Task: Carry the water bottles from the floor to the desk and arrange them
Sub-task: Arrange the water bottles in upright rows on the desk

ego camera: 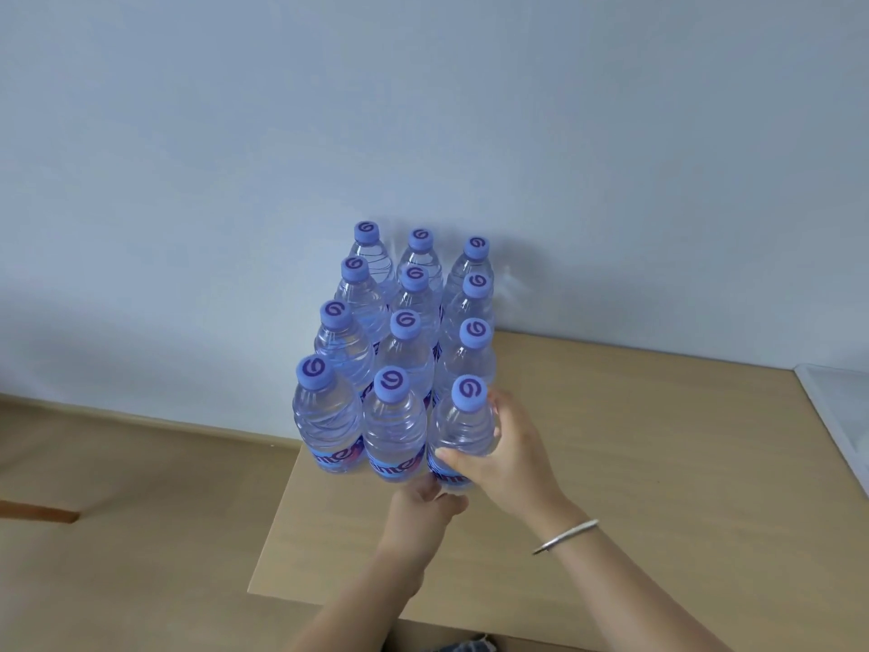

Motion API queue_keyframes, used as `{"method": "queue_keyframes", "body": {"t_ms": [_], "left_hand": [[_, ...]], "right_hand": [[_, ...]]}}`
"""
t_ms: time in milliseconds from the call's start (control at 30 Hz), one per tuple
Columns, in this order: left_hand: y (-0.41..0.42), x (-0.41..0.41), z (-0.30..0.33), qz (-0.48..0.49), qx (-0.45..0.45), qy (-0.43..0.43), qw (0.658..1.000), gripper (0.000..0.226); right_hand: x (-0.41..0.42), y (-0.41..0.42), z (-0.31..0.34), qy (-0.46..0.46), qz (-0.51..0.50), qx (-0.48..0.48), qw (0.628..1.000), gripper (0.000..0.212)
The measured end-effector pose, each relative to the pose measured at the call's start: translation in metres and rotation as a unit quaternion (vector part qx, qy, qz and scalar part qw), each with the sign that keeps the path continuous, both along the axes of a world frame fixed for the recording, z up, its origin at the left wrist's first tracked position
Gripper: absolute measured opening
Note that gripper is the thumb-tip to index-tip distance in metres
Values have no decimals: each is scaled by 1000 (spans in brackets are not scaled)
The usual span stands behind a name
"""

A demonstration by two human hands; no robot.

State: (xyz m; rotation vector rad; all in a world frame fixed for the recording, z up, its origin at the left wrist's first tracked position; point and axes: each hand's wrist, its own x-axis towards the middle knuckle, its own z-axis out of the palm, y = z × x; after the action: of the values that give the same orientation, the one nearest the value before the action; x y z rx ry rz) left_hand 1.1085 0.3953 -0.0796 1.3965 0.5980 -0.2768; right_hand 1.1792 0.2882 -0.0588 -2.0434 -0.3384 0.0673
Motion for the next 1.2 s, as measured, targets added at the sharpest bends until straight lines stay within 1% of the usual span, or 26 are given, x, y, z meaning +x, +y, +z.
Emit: {"method": "queue_keyframes", "body": {"t_ms": [100, 133, 200, 233, 267, 300, 367, 400, 433, 500, 533, 567, 600, 633, 667, 733, 767, 833, 933, 1033, 1200], "left_hand": [[4, -1, 0, -23, -5, -4, 1000, 28], [8, 0, 1, -43, -2, 1, 999, 25], [26, 3, 8, -115, -11, 22, 993, 20], [41, 4, 13, -152, -24, 31, 988, 25], [59, 3, 19, -180, -33, 31, 983, 35], [80, 1, 26, -207, -27, 24, 978, 44], [125, -6, 38, -243, -7, 8, 970, 53], [148, -11, 42, -226, -14, 4, 974, 51], [168, -15, 42, -178, -41, 2, 983, 44], [195, -16, 34, -34, -104, 16, 994, 33], [201, -12, 29, 33, -117, 31, 992, 34], [201, -6, 22, 78, -116, 48, 989, 36], [197, 1, 18, 94, -106, 62, 988, 39], [190, 7, 13, 81, -96, 69, 990, 42], [182, 14, 11, 62, -86, 70, 992, 45], [169, 23, 10, 50, -68, 63, 994, 47], [166, 26, 10, 54, -62, 62, 995, 47], [165, 30, 11, 56, -56, 63, 995, 50], [163, 34, 9, 64, -62, 50, 995, 55], [161, 36, 6, 61, -72, 33, 995, 52], [161, 40, -3, 67, -85, 32, 994, 49]], "right_hand": [[0, 1, -3, -29, -3, -11, 1000, 63], [-1, 1, -3, -34, -4, -16, 999, 63], [-3, 0, -6, -39, -9, -19, 999, 64], [-5, 0, -7, -31, -10, -12, 999, 66], [-8, -2, -9, -15, -9, 7, 1000, 68], [-10, -3, -11, 9, -8, 31, 999, 68], [-11, -5, -11, 66, -21, 82, 994, 59], [-10, -5, -13, 100, -37, 111, 988, 54], [-6, -6, -13, 134, -55, 132, 981, 55], [4, -6, -9, 183, -74, 125, 972, 79], [10, -5, -5, 200, -73, 113, 971, 89], [14, -2, -1, 210, -71, 104, 970, 93], [17, 1, 2, 221, -69, 100, 968, 92], [18, 4, 3, 233, -65, 97, 965, 88], [19, 7, 3, 250, -63, 97, 961, 78], [19, 11, 0, 279, -57, 109, 952, 45], [19, 12, -2, 287, -50, 118, 949, 38], [18, 13, -2, 301, -46, 132, 943, 43], [17, 13, -2, 321, -66, 146, 933, 38], [18, 13, -4, 326, -68, 148, 931, 39], [18, 13, -5, 342, -73, 166, 922, 41]]}}
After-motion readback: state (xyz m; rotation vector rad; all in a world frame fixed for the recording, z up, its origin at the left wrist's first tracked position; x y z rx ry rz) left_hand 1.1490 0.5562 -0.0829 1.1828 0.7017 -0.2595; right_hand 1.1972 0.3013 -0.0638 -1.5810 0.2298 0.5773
